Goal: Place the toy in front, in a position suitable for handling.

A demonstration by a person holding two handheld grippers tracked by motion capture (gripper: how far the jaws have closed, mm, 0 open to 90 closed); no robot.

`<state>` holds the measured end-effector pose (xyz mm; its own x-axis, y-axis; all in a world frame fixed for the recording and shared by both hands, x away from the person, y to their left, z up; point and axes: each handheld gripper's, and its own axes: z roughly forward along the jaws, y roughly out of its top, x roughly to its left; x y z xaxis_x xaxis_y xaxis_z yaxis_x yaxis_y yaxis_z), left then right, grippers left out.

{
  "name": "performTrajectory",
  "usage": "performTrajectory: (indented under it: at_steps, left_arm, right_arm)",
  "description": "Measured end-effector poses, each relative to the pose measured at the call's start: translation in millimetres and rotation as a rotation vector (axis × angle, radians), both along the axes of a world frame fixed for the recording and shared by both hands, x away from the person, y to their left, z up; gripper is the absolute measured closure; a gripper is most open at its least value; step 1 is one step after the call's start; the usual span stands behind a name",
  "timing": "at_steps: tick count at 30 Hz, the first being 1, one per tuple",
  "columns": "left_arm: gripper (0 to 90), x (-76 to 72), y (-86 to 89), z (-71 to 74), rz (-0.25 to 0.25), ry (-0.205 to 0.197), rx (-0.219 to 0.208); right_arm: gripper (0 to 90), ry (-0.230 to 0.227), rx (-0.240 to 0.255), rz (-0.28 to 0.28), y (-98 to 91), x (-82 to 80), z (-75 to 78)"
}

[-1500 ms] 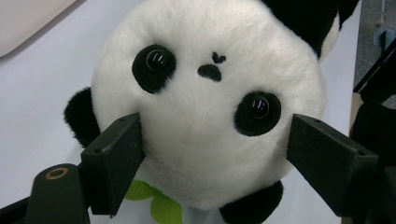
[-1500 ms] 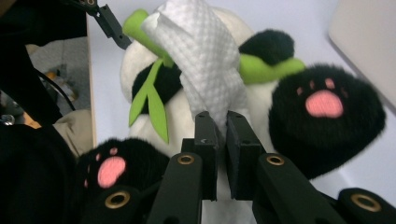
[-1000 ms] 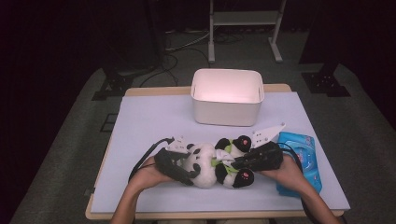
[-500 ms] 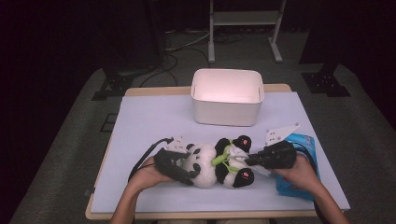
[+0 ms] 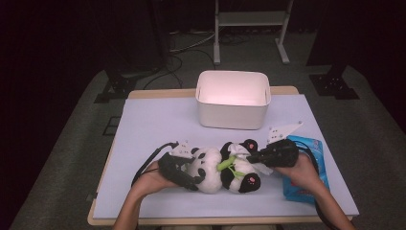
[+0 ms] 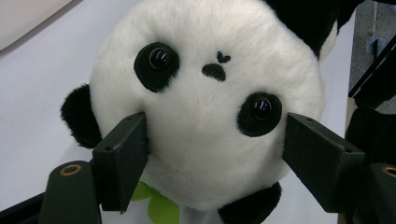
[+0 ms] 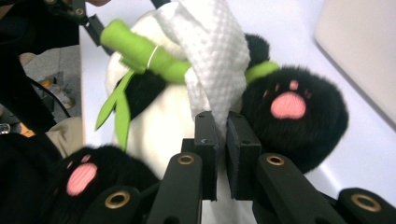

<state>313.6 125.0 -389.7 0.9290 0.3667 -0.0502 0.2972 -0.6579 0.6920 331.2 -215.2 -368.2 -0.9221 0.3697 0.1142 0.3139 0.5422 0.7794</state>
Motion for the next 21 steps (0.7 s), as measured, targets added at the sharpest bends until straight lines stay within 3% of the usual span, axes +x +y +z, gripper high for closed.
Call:
performTrajectory:
  at_steps: [7,16,21]
  left_arm:
    - [23.3,1.2,0.9,-0.6,0.004,0.004,-0.008]
    - [23.1,1.6,-0.4,-1.0,0.022,0.01,-0.016]
    - [23.1,2.2,-0.9,-0.4,0.021,0.01,-0.008]
  right_arm:
    - [83.2,0.014,0.016,0.016,-1.9,-4.0,0.2]
    - [83.2,0.023,0.053,0.072,-17.0,-37.5,13.4]
    - [83.2,0.03,0.054,0.101,-14.7,-49.5,14.9]
